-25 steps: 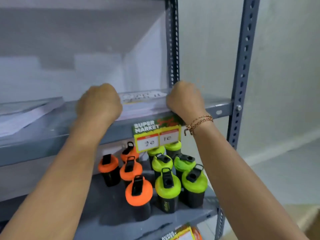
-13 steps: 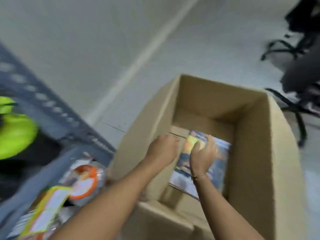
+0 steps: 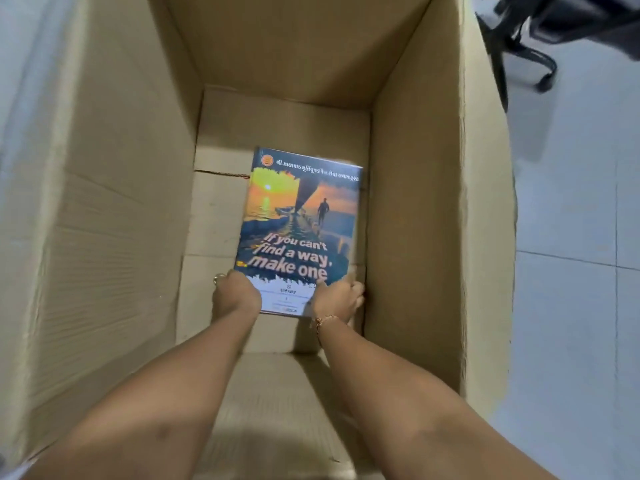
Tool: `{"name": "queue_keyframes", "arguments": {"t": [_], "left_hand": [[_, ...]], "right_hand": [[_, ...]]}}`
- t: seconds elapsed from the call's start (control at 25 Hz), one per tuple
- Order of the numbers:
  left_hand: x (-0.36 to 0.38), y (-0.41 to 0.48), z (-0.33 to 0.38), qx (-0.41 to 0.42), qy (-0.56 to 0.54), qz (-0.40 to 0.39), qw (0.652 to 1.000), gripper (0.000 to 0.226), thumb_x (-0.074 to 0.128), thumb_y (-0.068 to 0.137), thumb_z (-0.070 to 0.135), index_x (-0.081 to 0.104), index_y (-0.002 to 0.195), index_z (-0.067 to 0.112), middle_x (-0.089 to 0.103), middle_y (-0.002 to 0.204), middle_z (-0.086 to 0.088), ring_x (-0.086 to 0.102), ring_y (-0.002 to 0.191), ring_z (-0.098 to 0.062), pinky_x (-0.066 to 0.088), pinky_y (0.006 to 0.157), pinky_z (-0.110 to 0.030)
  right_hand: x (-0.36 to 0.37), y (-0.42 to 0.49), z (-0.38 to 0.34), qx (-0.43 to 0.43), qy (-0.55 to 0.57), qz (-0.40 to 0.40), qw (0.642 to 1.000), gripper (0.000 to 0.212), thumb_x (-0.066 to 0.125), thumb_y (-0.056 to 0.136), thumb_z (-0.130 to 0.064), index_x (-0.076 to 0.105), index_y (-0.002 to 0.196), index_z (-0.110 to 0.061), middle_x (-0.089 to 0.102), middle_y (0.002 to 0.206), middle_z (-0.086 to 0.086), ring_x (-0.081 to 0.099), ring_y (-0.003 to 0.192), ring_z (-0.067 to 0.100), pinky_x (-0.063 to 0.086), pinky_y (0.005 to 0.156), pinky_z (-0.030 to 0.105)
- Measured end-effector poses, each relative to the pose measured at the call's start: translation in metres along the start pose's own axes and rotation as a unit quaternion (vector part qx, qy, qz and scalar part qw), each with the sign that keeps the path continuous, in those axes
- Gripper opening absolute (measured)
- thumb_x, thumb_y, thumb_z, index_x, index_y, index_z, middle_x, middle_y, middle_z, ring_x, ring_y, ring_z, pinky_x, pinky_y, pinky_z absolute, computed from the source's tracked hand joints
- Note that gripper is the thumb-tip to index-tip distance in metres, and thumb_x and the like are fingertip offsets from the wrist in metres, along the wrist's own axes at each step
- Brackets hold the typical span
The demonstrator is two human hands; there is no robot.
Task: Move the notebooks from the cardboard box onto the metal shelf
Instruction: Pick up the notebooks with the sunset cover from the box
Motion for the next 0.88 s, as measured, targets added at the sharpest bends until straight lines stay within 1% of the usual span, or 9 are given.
{"name": "queue_keyframes", "arguments": {"t": [0.16, 0.28, 0.4, 0.52, 0.6, 0.68, 0.8, 0.84, 0.88], "left_hand": [[-0.008, -0.003, -0.003, 0.016, 0.031, 0.023, 0.999, 0.028, 0.047, 0.09, 0.001, 0.059, 0.115, -0.002, 0.052, 0.124, -0.022, 0.055, 0.113, -0.038, 0.048, 0.093, -0.044], [-0.025, -0.011, 0.0, 0.05, 0.039, 0.045, 0.997, 0.027, 0.049, 0.09, 0.001, 0.062, 0.113, -0.001, 0.057, 0.123, -0.021, 0.056, 0.113, -0.037, 0.049, 0.091, -0.043], [-0.064, -0.036, 0.002, 0.093, 0.012, 0.09, 0.992, 0.024, 0.052, 0.089, 0.0, 0.065, 0.11, -0.003, 0.062, 0.119, -0.021, 0.059, 0.111, -0.037, 0.05, 0.089, -0.042], [-0.126, -0.079, -0.013, 0.148, -0.073, 0.158, 0.974, 0.02, 0.056, 0.086, 0.001, 0.067, 0.102, 0.002, 0.065, 0.11, -0.02, 0.061, 0.104, -0.037, 0.05, 0.084, -0.041], [-0.18, -0.124, -0.037, 0.2, -0.149, 0.245, 0.937, 0.013, 0.06, 0.084, 0.004, 0.064, 0.095, 0.002, 0.064, 0.102, -0.018, 0.06, 0.097, -0.036, 0.046, 0.079, -0.04], [-0.241, -0.183, -0.084, 0.234, -0.223, 0.371, 0.87, 0.014, 0.06, 0.083, 0.006, 0.064, 0.096, 0.005, 0.063, 0.095, -0.016, 0.058, 0.091, -0.03, 0.042, 0.075, -0.035], [-0.317, -0.289, -0.174, 0.256, -0.245, 0.587, 0.728, 0.032, 0.054, 0.081, 0.018, 0.066, 0.108, 0.006, 0.066, 0.092, -0.01, 0.053, 0.084, -0.014, 0.041, 0.076, -0.025], [-0.339, -0.33, -0.212, 0.244, -0.244, 0.647, 0.679, 0.036, 0.052, 0.081, 0.022, 0.064, 0.112, 0.007, 0.065, 0.096, -0.007, 0.053, 0.084, -0.013, 0.042, 0.078, -0.023], [-0.357, -0.372, -0.247, 0.226, -0.239, 0.692, 0.643, 0.038, 0.051, 0.082, 0.023, 0.062, 0.115, 0.009, 0.063, 0.1, -0.004, 0.053, 0.085, -0.013, 0.042, 0.08, -0.019]], "right_hand": [[-0.01, -0.008, -0.002, 0.033, 0.014, 0.035, 0.999, 0.038, 0.057, 0.085, -0.011, 0.046, 0.121, -0.002, 0.043, 0.13, 0.017, 0.041, 0.122, 0.036, 0.04, 0.098, 0.044], [-0.024, -0.02, -0.007, 0.055, 0.077, 0.065, 0.993, 0.038, 0.056, 0.082, -0.004, 0.044, 0.118, 0.001, 0.042, 0.13, 0.02, 0.039, 0.122, 0.038, 0.037, 0.1, 0.047], [-0.043, -0.045, -0.025, 0.028, 0.144, 0.065, 0.987, 0.04, 0.058, 0.081, -0.003, 0.045, 0.119, 0.001, 0.041, 0.132, 0.02, 0.04, 0.124, 0.038, 0.031, 0.105, 0.048], [-0.081, -0.09, -0.061, -0.066, 0.213, 0.072, 0.972, 0.038, 0.057, 0.083, -0.001, 0.047, 0.119, 0.001, 0.041, 0.132, 0.02, 0.042, 0.122, 0.038, 0.032, 0.103, 0.046], [-0.112, -0.14, -0.09, -0.177, 0.288, 0.087, 0.937, 0.034, 0.057, 0.084, 0.0, 0.049, 0.116, 0.003, 0.043, 0.128, 0.022, 0.043, 0.118, 0.036, 0.034, 0.1, 0.043], [-0.14, -0.21, -0.123, -0.295, 0.375, 0.083, 0.875, 0.032, 0.059, 0.083, -0.002, 0.049, 0.113, 0.004, 0.045, 0.121, 0.021, 0.044, 0.114, 0.033, 0.038, 0.098, 0.035], [-0.171, -0.333, -0.167, -0.446, 0.48, 0.034, 0.755, 0.031, 0.065, 0.081, -0.012, 0.052, 0.109, -0.015, 0.041, 0.111, 0.007, 0.048, 0.105, 0.025, 0.044, 0.088, 0.017], [-0.182, -0.386, -0.18, -0.492, 0.512, 0.001, 0.704, 0.031, 0.066, 0.081, -0.018, 0.051, 0.107, -0.024, 0.041, 0.113, 0.005, 0.05, 0.104, 0.022, 0.044, 0.087, 0.015], [-0.193, -0.438, -0.19, -0.535, 0.534, -0.028, 0.654, 0.031, 0.066, 0.081, -0.025, 0.053, 0.109, -0.025, 0.044, 0.112, 0.007, 0.052, 0.103, 0.022, 0.046, 0.089, 0.016]]}}
Point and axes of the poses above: each hand's wrist, its own y-axis towards the middle knuckle, its own x-axis out of the palm, z = x × y, the point moved 7 cm from there along y, towards the middle knuckle
